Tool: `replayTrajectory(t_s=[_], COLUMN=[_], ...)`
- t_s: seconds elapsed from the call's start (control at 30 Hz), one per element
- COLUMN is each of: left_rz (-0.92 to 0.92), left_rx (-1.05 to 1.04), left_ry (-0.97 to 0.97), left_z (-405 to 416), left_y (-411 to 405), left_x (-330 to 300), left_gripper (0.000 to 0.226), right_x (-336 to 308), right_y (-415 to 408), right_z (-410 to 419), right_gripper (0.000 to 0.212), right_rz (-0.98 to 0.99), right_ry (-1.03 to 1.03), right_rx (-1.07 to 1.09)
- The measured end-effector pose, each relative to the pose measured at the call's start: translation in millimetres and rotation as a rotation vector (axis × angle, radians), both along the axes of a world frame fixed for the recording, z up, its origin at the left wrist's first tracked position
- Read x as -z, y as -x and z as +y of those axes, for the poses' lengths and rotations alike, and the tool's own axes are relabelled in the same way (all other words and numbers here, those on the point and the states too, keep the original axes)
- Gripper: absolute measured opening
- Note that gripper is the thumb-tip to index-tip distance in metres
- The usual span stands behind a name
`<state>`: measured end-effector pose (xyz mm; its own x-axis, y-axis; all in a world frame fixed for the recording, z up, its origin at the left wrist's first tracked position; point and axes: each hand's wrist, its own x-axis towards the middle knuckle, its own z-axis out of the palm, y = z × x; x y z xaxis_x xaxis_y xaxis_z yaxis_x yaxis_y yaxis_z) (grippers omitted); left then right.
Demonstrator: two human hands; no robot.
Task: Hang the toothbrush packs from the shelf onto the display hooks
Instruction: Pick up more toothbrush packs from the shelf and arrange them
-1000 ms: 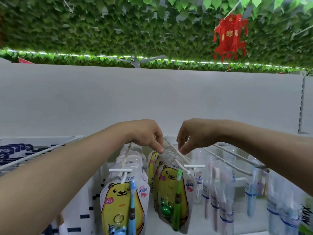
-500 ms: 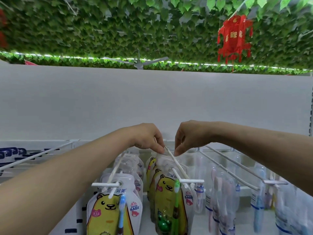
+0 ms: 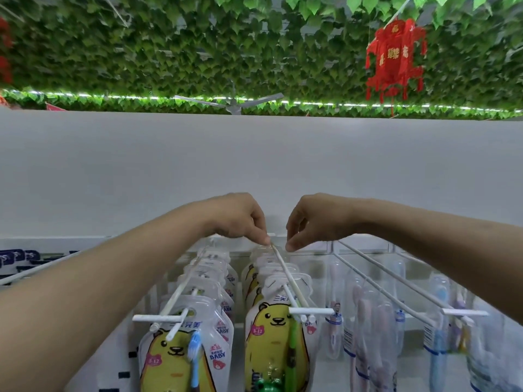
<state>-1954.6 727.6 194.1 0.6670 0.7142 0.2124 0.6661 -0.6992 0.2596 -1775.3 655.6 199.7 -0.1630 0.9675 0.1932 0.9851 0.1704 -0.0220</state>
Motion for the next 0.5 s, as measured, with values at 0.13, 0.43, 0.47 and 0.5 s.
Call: replayTrajectory(t_s=[0.13,0.43,0.47,0.5], left_rz=[0.049,0.131,0.143,0.158], left_rx=[0.052,0.079,0.079,0.08], left_ry=[0.096,0.204,0.21,0.213], left_z=[-29,-60,-61,-63], left_y=[14,18,19,20], left_x=[-9,0,0,0], left_gripper=[0.022,0.016,0.019,0.023], right_x=[-10,12,13,15], right_y=[-2,6,7,7], right_z=[-37,-55,-55,-55], right_gripper=[0.018,0.02,0.02,0.019], right_rz=[0.137,0.142,0.138,0.135], right_ry=[0.104,0.121,0.105,0.09], right_rx=[-0.079,-0.129,-0.133,-0.135])
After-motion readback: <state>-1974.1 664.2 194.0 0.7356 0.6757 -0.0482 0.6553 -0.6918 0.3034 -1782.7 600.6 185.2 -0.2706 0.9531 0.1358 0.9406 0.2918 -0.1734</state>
